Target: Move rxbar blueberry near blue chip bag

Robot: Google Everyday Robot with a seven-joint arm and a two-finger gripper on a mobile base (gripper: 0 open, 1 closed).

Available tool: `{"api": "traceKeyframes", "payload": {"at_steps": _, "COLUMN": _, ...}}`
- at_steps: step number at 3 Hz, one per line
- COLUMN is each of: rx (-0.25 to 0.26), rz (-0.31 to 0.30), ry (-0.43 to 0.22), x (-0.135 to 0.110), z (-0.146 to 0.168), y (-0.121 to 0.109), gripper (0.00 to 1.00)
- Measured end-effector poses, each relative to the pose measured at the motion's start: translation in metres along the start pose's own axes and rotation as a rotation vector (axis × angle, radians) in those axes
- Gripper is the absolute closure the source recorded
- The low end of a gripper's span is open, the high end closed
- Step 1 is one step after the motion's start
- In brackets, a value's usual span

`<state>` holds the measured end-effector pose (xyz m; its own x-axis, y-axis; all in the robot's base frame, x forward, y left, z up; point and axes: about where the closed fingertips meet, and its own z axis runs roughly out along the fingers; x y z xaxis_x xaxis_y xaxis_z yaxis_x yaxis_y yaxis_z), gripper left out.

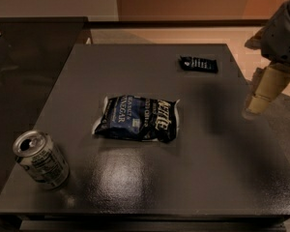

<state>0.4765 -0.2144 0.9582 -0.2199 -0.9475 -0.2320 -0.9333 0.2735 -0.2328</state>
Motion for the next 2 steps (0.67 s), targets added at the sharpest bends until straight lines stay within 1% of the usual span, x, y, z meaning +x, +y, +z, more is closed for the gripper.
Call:
{"api": "traceKeyframes", "payload": {"at_steps": 1, "rx": -0.028, "rz": 0.015, "ry": -0.056, "x": -0.011, "z": 0.049, "y": -0.052, "gripper": 0.00}}
{"api": "traceKeyframes", "payload": {"at_steps": 2, "rx": -0.042, "rz": 0.045, "ry": -0.121, "x": -0.017, "z": 0.085, "y": -0.090, "gripper": 0.00}}
